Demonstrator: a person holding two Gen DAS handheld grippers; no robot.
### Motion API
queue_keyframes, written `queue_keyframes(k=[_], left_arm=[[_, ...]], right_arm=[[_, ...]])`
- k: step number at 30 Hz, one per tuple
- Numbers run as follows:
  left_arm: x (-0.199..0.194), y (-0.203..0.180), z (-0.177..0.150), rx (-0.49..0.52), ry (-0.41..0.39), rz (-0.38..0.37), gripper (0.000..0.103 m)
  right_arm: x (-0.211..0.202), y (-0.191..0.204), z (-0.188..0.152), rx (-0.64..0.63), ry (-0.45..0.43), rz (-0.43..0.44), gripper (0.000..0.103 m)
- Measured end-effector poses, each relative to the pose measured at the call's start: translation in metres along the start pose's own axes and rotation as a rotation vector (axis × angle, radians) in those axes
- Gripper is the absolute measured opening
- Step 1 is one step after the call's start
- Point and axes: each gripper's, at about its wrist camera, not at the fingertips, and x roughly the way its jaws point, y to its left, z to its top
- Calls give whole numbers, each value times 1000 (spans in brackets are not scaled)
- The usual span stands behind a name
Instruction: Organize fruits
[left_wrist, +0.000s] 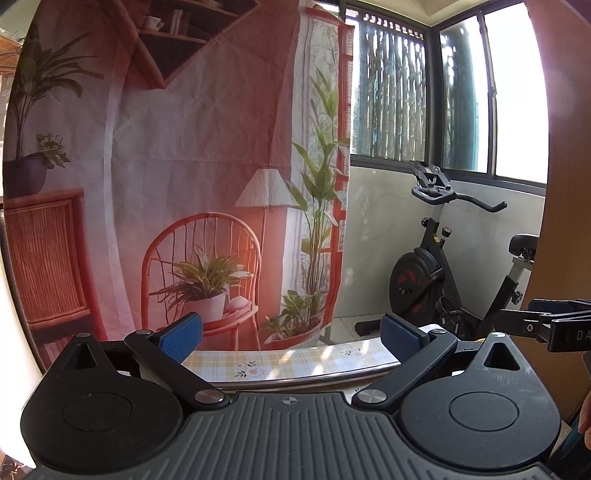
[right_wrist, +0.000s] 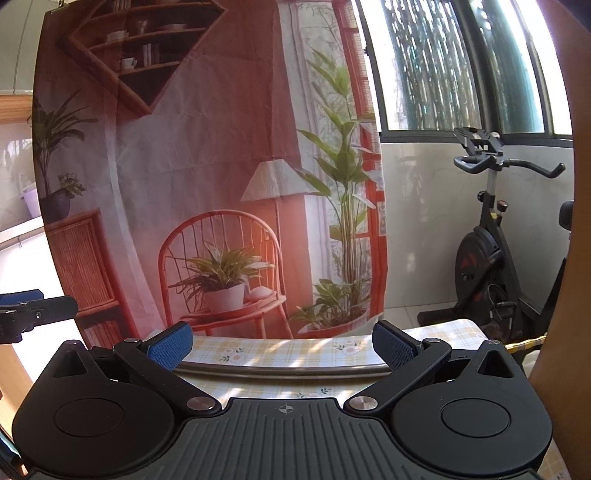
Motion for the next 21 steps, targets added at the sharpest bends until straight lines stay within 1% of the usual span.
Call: queue_keyframes(k=[4, 8, 15, 21], left_arm=[[-3, -3, 1, 17, -18, 27, 103], [-6, -6, 2, 33, -28, 62, 103], [-13, -6, 4, 28, -45, 60, 103], [-12, -6, 3, 26, -36, 53, 103]], right_arm=[[-9, 3, 5, -7, -21, 4, 103], [-13, 4, 8, -10, -20, 5, 103], [-16, 5, 8, 0, -22, 4, 103], [-16, 2, 8, 7, -20, -2, 103]])
